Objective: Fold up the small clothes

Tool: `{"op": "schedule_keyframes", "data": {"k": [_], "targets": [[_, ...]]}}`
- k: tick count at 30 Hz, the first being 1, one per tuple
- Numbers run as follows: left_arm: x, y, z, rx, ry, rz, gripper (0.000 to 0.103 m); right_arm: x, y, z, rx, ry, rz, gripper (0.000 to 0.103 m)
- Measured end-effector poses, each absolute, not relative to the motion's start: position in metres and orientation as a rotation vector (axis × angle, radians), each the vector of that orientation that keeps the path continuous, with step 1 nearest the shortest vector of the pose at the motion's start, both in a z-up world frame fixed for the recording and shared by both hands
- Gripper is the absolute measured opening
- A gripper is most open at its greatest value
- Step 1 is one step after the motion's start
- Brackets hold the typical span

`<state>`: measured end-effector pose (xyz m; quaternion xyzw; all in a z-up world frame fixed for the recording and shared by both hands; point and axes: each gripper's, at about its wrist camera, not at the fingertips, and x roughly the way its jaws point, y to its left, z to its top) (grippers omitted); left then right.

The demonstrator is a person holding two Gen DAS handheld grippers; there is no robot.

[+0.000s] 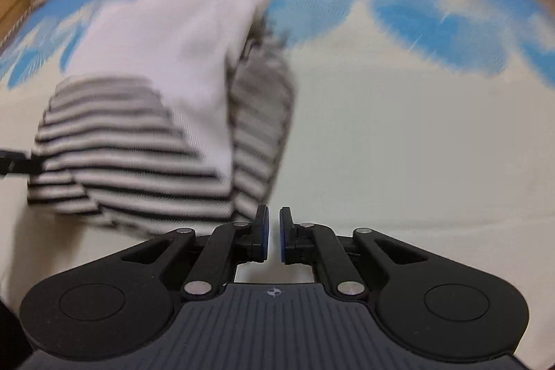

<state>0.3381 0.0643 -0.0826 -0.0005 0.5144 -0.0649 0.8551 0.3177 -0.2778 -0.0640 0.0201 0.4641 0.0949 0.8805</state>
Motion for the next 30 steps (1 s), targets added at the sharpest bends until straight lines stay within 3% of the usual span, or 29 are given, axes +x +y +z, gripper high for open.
{"op": "schedule_keyframes", "data": {"k": [1, 3, 8, 17, 30], "targets": [[0.328, 0.062, -0.071, 0.020, 1.042, -0.128, 0.083, 0.307, -0.282, -0.050, 0.037, 0.911, 0.197, 0.026], [0.303, 0.057, -0.048, 0.037, 0.948, -0.110, 0.089, 0.285, -0.289, -0.029, 0.044, 0.820, 0.191, 0.050], [0.225, 0.035, -0.014, 0.029, 0.756, -0.059, 0.092, 0.218, -0.301, -0.001, 0.104, 0.711, 0.179, 0.065], [0.126, -0.015, -0.029, -0.041, 0.764, -0.012, 0.092, 0.120, -0.273, 0.019, 0.091, 0.592, 0.224, 0.074], [0.113, -0.018, -0.028, -0.091, 0.751, 0.026, 0.092, 0.110, -0.230, 0.013, 0.048, 0.637, 0.252, 0.074]]}}
